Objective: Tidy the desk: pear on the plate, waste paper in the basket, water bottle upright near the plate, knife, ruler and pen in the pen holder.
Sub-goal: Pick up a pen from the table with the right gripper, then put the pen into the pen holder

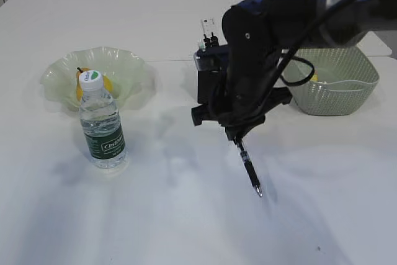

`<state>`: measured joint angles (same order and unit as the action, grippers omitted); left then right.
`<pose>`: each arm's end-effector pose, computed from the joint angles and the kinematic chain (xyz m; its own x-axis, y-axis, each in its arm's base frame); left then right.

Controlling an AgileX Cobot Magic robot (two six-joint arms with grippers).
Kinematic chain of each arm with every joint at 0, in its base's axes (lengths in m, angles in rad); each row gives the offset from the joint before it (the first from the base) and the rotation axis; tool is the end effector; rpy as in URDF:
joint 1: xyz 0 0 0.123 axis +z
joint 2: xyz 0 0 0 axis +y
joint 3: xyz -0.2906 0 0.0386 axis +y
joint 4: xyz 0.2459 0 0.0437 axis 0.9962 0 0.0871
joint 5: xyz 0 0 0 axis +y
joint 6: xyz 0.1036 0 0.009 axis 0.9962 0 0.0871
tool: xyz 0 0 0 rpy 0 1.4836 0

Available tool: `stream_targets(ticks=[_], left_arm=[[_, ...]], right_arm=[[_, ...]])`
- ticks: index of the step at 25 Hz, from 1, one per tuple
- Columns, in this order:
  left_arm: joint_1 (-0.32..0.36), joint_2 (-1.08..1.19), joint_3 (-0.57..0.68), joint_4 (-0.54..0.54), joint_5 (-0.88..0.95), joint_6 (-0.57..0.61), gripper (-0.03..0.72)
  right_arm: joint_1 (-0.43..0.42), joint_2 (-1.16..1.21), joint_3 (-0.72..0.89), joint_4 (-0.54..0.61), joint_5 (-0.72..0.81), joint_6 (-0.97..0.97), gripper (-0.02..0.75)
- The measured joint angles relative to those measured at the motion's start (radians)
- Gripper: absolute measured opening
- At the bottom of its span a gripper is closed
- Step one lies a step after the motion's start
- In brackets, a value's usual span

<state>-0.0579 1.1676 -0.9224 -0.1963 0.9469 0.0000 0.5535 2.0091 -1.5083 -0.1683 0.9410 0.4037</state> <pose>0.2162 -0.0290 0.2968 -0.8968 -0.0622 -0.4381 0.0261 0.9809 -0.1926 0.3627 0.2076 0.1895 -0.9399 -0.2322 -0.2505 -0.2243 0.9727 -0.0598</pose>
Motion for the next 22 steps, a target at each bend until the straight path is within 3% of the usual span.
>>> stream_targets(ticks=[11, 16, 22], left_arm=[[0.000, 0.000, 0.000, 0.000, 0.018, 0.000, 0.465], [0.000, 0.000, 0.000, 0.000, 0.025, 0.000, 0.465], [0.000, 0.000, 0.000, 0.000, 0.030, 0.000, 0.465]], right_arm=[[-0.073, -0.116, 0.000, -0.081, -0.221, -0.001, 0.105], [-0.120, -0.116, 0.000, -0.101, -0.412, -0.001, 0.105], [-0.138, -0.116, 0.000, -0.264, -0.702, -0.002, 0.105]])
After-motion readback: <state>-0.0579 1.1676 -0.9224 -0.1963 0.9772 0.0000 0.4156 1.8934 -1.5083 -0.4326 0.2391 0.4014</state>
